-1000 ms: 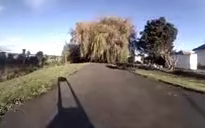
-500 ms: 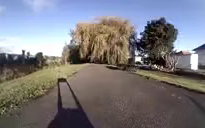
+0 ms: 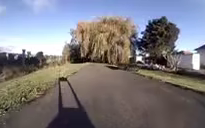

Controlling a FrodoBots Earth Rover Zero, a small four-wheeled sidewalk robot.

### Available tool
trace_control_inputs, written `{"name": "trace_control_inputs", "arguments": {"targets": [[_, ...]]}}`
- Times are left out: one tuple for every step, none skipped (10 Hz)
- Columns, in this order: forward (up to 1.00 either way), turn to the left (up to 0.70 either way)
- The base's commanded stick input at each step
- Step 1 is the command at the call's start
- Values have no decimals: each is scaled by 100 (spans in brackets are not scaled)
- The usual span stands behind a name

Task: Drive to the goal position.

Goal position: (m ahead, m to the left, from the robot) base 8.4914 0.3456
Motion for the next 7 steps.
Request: {"name": "trace_control_inputs", "arguments": {"targets": [[100, 0], [100, 0], [100, 0], [100, 0], [100, 0], [100, 0], [100, 0]]}}
